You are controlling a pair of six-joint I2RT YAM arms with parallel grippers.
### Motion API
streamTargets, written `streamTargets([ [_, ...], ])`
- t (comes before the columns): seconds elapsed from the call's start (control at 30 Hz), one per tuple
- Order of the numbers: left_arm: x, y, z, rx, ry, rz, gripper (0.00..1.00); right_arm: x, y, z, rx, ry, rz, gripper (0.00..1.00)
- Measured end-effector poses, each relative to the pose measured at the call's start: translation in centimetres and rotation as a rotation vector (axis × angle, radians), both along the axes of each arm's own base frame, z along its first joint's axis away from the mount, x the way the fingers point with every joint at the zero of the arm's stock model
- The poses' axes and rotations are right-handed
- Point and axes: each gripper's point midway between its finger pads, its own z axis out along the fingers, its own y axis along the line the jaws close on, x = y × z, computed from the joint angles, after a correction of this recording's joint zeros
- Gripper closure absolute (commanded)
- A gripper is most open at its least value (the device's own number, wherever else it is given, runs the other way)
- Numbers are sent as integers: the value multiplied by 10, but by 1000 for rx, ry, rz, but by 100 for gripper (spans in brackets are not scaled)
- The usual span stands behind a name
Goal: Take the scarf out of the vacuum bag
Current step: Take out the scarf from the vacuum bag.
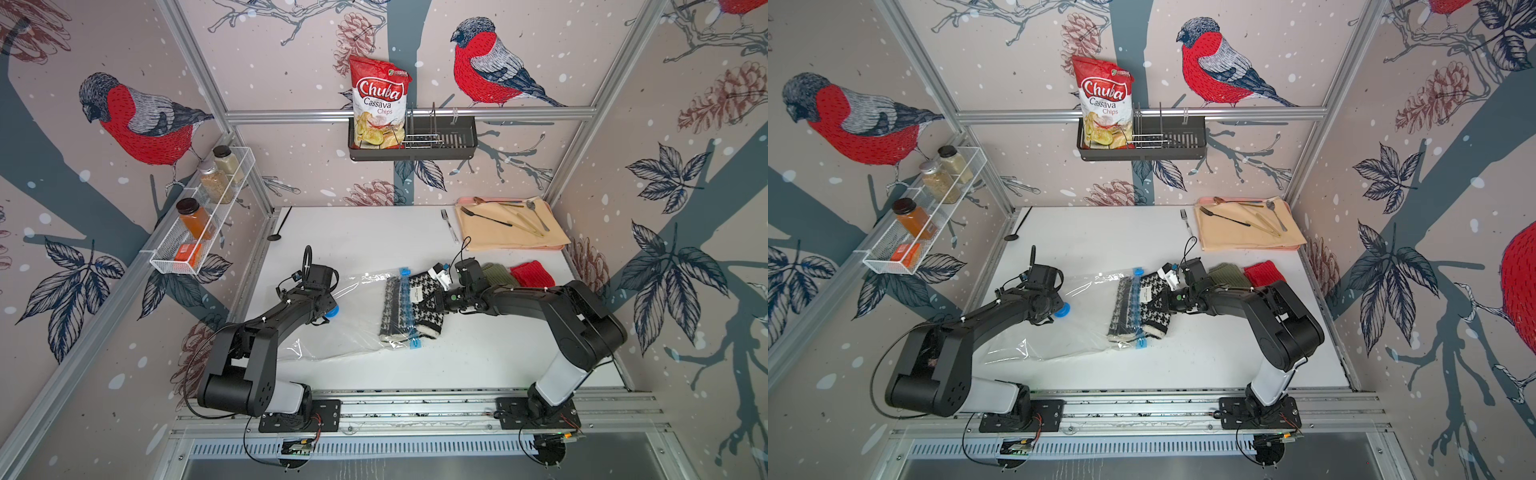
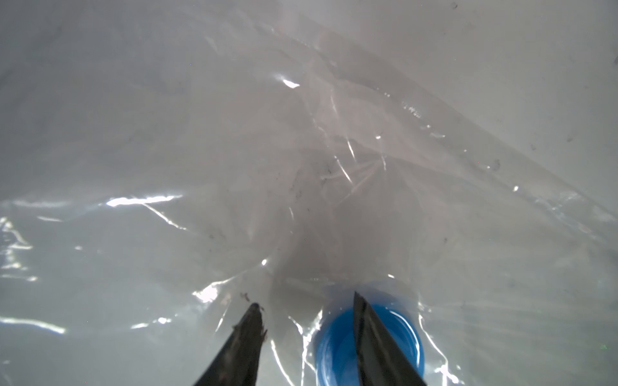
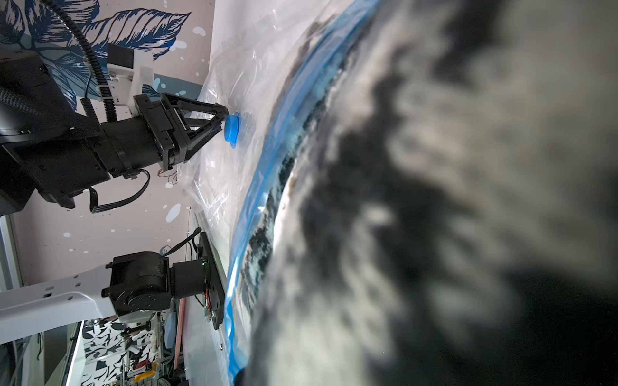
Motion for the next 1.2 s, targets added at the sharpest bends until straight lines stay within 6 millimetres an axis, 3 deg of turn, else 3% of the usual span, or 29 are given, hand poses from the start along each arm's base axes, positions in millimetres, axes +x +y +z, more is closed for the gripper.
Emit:
streamTargets([
  [0.23,3,-4,3,-22,-8,-8,53,0,1,-5,-8,1,7,100],
  [0.53,15,-32,31,-118,-83,-78,48,-1,9,-15,-11,23,16,100],
  [1.2,-14,-38,4,-141,66,-103,40,0,10,-13,-1,10,16,100],
])
